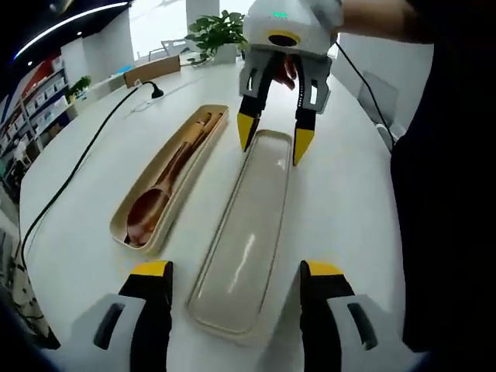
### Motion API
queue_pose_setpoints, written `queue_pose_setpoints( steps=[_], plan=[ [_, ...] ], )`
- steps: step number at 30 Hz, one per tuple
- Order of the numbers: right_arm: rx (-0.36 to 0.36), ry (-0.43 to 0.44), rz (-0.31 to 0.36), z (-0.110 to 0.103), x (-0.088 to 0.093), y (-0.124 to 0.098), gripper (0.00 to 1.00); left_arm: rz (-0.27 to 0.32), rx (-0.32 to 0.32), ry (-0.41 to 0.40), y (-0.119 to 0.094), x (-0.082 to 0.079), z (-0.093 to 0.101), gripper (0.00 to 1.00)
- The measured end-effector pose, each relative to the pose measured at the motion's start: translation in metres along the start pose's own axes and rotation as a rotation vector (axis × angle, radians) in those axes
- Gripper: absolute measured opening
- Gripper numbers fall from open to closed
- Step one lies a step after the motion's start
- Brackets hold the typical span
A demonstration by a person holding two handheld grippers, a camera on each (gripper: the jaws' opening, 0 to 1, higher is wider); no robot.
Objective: Arrange the utensils inside the cutlery case until each visible utensil rests in its matching compartment.
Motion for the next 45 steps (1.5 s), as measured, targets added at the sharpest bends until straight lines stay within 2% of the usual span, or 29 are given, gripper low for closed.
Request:
queue_pose_setpoints(
  steps=[4,6,7,8,9,18,21,27,30,35,39,45],
  plan=[
    [0.004,0.003,-0.004,-0.001,-0.001,0.000,0.34,0.002,0.012,0.010,0.001,0.000,0.000,0.66],
    [0.004,0.002,-0.009,-0.001,-0.001,0.000,0.34,0.047,0.019,0.007,0.004,-0.004,0.000,0.62],
    [0.003,0.000,-0.012,0.000,-0.001,0.001,0.34,0.086,-0.005,0.007,0.007,-0.009,-0.002,0.59],
    [0.002,-0.001,-0.016,-0.001,-0.001,0.000,0.34,0.100,0.033,0.013,0.009,-0.011,0.003,0.50],
    [0.003,-0.001,-0.021,-0.001,-0.002,0.000,0.34,0.075,0.022,0.019,0.006,-0.008,0.003,0.42],
    [0.013,0.006,-0.041,-0.003,-0.002,0.000,0.34,0.052,0.053,0.039,0.004,-0.008,0.002,0.41],
    [0.014,0.005,-0.056,-0.004,-0.003,0.000,0.34,0.026,0.061,0.047,0.006,-0.011,0.002,0.41],
    [0.012,0.003,-0.095,-0.003,-0.003,0.001,0.35,-0.038,0.069,0.058,0.009,-0.013,0.003,0.40],
    [0.007,-0.002,-0.136,-0.003,-0.005,0.002,0.35,-0.077,0.072,0.059,0.011,-0.015,0.003,0.40],
    [0.005,-0.005,-0.179,-0.003,-0.006,0.004,0.36,-0.159,0.073,0.063,0.014,-0.018,0.005,0.40],
    [0.004,-0.005,-0.193,-0.003,-0.005,0.004,0.36,-0.199,0.079,0.074,0.015,-0.019,0.006,0.39],
    [0.005,-0.007,-0.183,-0.003,-0.004,0.003,0.35,-0.194,0.072,0.070,0.015,-0.018,0.009,0.39]
  ],
)
Point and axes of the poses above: the point that each gripper's makers call its tool centre point, and the gripper's own axes: y roughly forward along the fingers, z roughly to its right, x roughly out of its underside, the point moved 3 cm from there along -y, roughly backward along the fingers, and after that the axes turned 10 degrees about z, right-handed, at the moved point
